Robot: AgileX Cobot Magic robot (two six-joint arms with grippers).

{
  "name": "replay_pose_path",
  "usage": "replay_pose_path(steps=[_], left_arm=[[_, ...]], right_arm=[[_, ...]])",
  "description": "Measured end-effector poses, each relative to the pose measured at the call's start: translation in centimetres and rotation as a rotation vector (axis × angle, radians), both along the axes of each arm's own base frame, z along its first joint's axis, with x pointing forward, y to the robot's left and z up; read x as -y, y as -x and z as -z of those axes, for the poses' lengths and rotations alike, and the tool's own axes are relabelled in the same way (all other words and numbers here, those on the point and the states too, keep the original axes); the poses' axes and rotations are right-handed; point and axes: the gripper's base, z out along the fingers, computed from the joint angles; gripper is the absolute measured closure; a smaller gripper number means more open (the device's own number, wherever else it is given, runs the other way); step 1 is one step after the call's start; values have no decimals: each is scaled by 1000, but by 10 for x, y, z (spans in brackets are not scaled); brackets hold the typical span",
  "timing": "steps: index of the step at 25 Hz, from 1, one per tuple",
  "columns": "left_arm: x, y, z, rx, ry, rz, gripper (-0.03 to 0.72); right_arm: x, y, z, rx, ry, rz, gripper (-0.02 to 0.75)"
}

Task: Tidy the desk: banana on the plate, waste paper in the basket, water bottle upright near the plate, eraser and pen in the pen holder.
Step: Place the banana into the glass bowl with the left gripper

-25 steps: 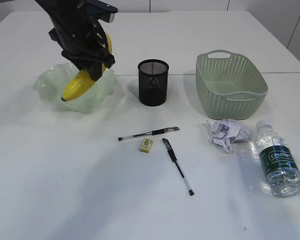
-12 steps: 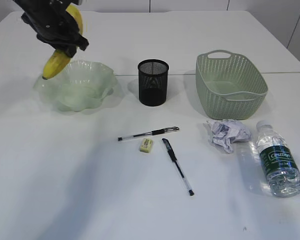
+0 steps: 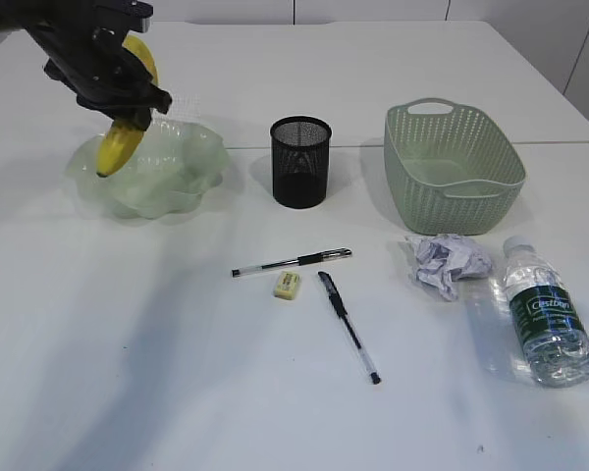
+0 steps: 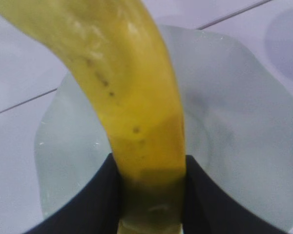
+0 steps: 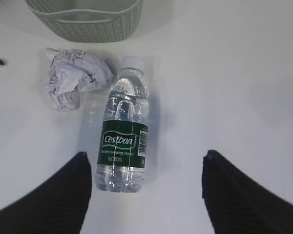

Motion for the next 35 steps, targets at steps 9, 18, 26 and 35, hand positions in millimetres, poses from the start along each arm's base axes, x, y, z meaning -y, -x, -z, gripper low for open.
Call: replay_pose_path(steps=[9,18,26,35], left_arm=[[2,-6,20,-18,5,2,448],[2,-7,20,-4,8,3,426],[2,-7,31,-37,1,2,423],[1,-5,39,-86,-12,-3,409]], right_arm=[[0,0,0,2,0,0,208],[0,0,0,2,0,0,208],[0,0,0,2,0,0,208],[0,0,0,2,0,0,208]])
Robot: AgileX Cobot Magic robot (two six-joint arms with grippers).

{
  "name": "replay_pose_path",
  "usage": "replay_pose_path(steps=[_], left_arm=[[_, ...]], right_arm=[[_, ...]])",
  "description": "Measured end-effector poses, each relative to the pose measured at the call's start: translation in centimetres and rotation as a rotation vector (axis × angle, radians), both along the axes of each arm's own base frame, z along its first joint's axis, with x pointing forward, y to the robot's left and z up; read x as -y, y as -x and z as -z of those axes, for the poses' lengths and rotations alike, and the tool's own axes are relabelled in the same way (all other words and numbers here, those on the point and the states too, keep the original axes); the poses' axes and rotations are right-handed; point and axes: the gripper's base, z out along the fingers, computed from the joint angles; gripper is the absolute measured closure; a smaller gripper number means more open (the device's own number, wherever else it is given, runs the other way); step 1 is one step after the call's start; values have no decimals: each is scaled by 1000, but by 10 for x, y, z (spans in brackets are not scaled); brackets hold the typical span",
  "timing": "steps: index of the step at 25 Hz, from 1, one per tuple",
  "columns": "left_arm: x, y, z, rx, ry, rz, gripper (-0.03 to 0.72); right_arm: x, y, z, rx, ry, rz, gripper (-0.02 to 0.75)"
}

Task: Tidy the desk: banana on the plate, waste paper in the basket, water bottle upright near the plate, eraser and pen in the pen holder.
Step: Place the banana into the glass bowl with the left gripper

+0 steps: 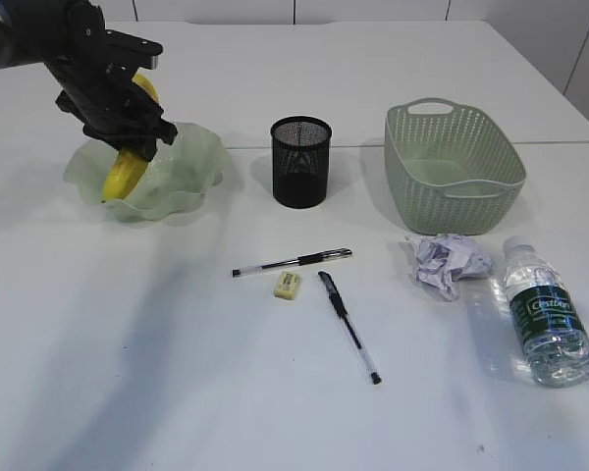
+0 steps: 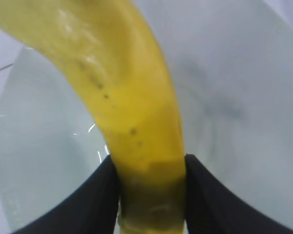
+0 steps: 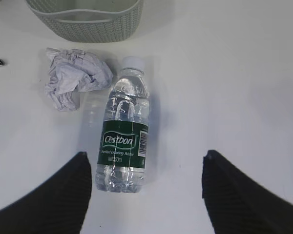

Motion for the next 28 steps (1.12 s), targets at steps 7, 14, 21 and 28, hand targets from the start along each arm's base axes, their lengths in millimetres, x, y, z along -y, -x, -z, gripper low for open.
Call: replay_pose_path(steps=[7,14,21,28], left_arm=[[-2,4,2,-46,-17,-4,393],[-2,4,2,-48,-27,-3,391],[-5,1,-11,-34,-54,-5,391],[-10,5,-77,59,-39,-28,391]], right_arm=[[0,0,0,0,0,0,208],[0,0,0,0,0,0,208],[-2,0,0,1,-24,2,208],[-8,-9,9,-41,-127,14,208]])
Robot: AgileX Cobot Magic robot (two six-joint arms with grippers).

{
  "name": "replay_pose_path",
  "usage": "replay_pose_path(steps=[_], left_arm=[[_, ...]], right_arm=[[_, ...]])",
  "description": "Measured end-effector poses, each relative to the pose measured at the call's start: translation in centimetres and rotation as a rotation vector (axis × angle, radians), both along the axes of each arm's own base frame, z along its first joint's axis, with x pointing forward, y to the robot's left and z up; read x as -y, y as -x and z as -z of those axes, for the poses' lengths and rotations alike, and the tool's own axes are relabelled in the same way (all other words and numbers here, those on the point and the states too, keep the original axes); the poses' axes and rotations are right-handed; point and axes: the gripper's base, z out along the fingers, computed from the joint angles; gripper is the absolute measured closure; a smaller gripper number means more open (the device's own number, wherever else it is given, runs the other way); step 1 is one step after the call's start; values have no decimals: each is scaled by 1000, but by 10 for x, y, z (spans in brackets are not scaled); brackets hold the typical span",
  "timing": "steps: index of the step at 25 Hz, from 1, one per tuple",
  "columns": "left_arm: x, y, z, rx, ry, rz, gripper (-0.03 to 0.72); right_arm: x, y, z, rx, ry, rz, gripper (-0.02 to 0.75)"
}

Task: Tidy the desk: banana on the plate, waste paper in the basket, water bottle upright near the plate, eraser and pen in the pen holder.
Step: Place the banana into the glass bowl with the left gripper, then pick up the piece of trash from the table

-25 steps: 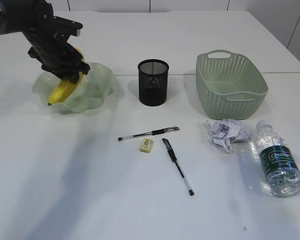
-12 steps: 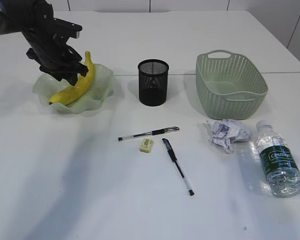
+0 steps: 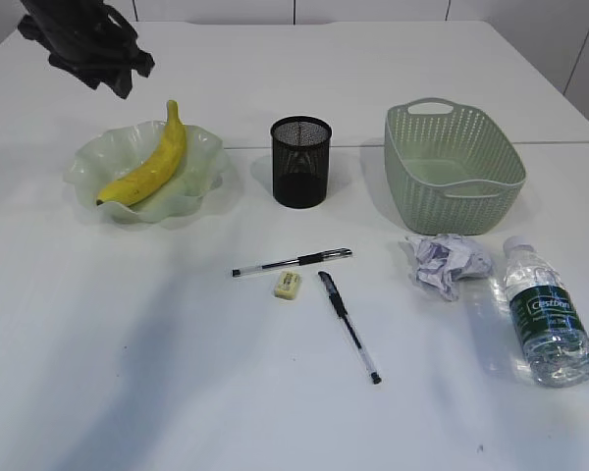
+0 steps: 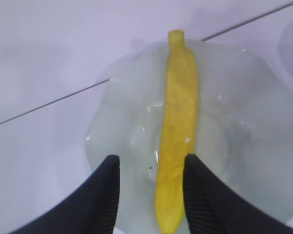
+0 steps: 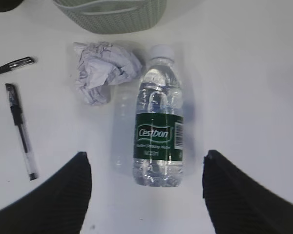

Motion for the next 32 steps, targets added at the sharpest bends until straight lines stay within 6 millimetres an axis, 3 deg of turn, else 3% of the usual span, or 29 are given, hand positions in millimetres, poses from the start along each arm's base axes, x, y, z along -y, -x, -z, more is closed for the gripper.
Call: replay_pose_path(steps=[4,8,14,21,32], left_arm=[[-3,12,-33,14,3,-13,391],[-7,25,-47,-48,-8,-31,391],[-9,32,-47,-117,-21,-43,391],[-9,33,-46,-129,-19,-44,391],[-8,34,-46,-137,-10,-43,391]], right_arm=[[-7,-12,14,-59,-108,17,208],[-17,-24,26,-98,-223,-29,208],[-28,-40,43,-124,-319,-115,208],[-34,-50,51,-125,-429,-99,208],[-33,-67,74,-111,-269,-353,208]])
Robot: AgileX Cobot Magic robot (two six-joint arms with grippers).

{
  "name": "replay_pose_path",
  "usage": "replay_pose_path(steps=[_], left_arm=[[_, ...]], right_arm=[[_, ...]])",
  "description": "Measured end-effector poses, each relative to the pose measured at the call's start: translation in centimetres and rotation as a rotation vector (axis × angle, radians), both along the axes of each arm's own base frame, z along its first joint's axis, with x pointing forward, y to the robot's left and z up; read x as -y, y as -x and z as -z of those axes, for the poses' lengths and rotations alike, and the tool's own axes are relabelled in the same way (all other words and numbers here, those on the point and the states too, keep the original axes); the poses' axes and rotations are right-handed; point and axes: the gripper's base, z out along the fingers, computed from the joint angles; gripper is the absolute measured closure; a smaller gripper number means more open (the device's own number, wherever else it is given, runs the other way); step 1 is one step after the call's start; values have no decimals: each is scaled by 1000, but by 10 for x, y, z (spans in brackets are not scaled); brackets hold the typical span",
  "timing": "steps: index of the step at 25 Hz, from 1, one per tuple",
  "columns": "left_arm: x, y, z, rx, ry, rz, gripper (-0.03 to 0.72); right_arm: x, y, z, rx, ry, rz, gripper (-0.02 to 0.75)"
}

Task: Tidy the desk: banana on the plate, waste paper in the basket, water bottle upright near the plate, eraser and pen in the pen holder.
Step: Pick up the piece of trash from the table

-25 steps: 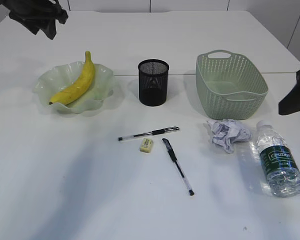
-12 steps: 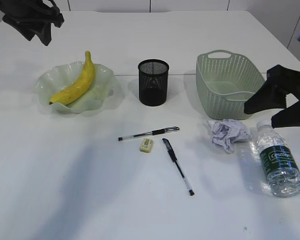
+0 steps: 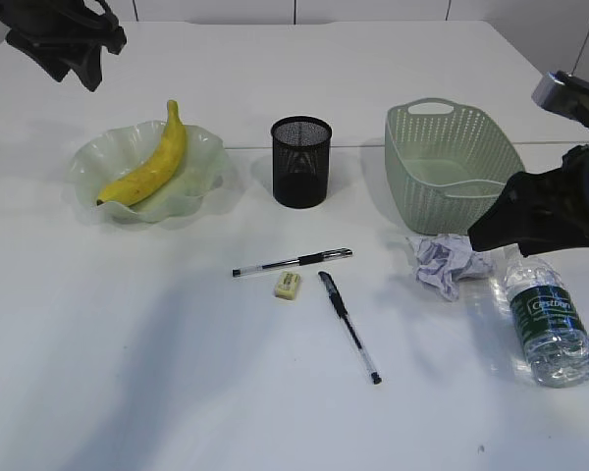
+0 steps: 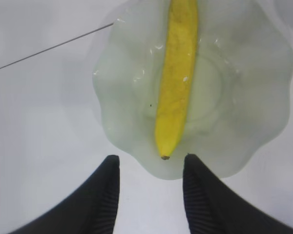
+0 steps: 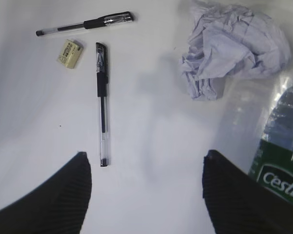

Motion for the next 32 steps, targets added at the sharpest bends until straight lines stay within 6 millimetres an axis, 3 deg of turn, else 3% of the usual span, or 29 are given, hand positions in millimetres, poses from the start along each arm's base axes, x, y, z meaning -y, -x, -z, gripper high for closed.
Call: replay_pose_path(steps=[6,15,23,32], left_arm=[[0,0,0,0,1,0,391],[0,1,0,-8,1,-1,391],[-1,1,1,-15,0,-3,392],[-1,1,1,-15,1,-3,393]], right_arm=[[-11,-17,-4,150,48,-213,208],[-24,-25,-17,213,-162,-104,208],[-16,-30,-14,257,-54,-78,200],[-6,-26,-5,259,159,-220,200]])
